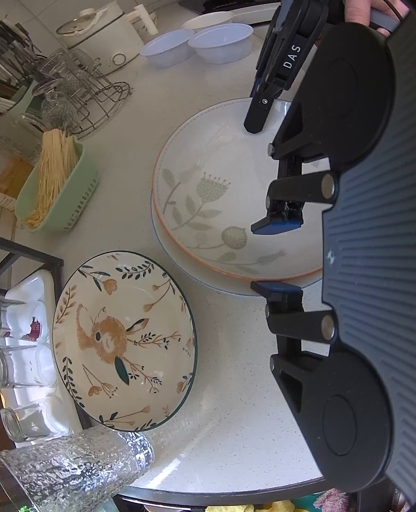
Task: Organize plates and bowls
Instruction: 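Lift the leaf-pattern plate with both grippers and carry it over the rose plate, then lower the leaf-pattern plate onto the rose plate with both grippers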
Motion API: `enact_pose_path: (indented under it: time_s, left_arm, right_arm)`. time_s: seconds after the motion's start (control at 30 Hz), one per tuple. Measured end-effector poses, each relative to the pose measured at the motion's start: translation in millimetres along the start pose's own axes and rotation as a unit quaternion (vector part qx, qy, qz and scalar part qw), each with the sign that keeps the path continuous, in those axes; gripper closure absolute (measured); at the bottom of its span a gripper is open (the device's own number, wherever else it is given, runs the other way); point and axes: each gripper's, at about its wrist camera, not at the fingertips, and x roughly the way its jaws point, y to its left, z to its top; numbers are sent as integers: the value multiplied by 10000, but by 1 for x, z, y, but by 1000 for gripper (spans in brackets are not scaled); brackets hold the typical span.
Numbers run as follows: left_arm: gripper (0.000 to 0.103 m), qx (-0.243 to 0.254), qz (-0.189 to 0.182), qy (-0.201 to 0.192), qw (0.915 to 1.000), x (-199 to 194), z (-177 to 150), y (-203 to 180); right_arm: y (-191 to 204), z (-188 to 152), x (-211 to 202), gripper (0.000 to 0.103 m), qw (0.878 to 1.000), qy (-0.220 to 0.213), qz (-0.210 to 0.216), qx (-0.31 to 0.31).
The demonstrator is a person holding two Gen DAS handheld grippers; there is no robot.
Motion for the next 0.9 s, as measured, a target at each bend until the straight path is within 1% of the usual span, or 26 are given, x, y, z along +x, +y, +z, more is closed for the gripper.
enact_pose_path:
  time_s: [0.17, 0.33, 0.47, 0.53, 0.63, 0.8, 0.9]
  left_arm:
    - [67, -142, -16, -58, 9999, -4, 3, 2]
    - [67, -331, -97, -117, 9993, -9, 3, 9]
    - [67, -481, -163, -177, 9986, -14, -1, 15]
    - [67, -504, -120, -214, 9984, -17, -2, 16]
    - [67, -531, -136, -327, 9980, -24, -3, 17]
    - [67, -566, -96, -565, 9967, -40, -4, 16]
    - [67, -417, 13, -733, 9964, -49, -4, 10]
  right_arm:
    - [-3, 0, 0, 85, 9999, -42, 40, 145]
    - [1, 2, -1, 85, 9999, -32, -86, 92]
    - [5, 5, -5, 85, 9997, -219, -144, 17]
    - [7, 7, -7, 85, 9994, -277, -186, -79]
    - [7, 8, -6, 86, 9993, -283, -212, -136]
    - [11, 9, -18, 86, 9978, -531, -243, -321]
    - [14, 10, -26, 86, 9972, -609, -180, -397]
